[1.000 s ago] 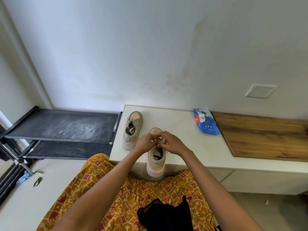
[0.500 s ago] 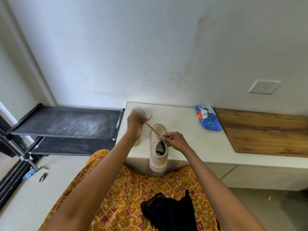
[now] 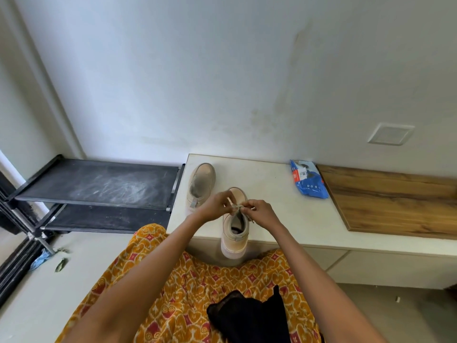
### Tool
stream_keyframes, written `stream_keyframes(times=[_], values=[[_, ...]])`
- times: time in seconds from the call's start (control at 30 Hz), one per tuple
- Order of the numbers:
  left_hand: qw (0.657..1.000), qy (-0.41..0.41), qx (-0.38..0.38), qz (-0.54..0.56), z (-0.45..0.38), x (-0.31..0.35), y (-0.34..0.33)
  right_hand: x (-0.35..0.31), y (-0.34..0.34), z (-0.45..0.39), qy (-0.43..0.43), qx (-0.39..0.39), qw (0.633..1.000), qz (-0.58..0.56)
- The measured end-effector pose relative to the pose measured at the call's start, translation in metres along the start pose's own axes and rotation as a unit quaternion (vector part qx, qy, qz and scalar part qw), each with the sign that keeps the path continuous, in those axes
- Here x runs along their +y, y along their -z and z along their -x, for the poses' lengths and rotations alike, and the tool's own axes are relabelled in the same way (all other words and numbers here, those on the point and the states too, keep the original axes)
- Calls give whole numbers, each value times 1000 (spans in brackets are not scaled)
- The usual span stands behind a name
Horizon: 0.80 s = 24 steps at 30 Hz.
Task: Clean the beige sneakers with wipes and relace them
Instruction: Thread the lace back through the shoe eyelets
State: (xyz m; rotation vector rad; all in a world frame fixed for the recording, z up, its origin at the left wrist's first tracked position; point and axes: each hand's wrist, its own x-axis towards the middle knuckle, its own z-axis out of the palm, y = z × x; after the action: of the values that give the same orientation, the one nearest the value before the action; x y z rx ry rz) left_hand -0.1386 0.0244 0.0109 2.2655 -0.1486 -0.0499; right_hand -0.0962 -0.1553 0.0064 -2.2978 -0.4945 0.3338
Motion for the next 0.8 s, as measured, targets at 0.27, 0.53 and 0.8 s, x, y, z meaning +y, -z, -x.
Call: stream_keyframes(times=[0.27,0.53,0.8], values=[[993,12,-11,-120,-19,3,-3,4,-2,3,9,5,999,-40],[990,8,30,-141,-21,2,-6,3,3,8,39,2,999,-29],[997,46,18,-52,-17,-6,-7,-6,-7,5,81,70,985,136]])
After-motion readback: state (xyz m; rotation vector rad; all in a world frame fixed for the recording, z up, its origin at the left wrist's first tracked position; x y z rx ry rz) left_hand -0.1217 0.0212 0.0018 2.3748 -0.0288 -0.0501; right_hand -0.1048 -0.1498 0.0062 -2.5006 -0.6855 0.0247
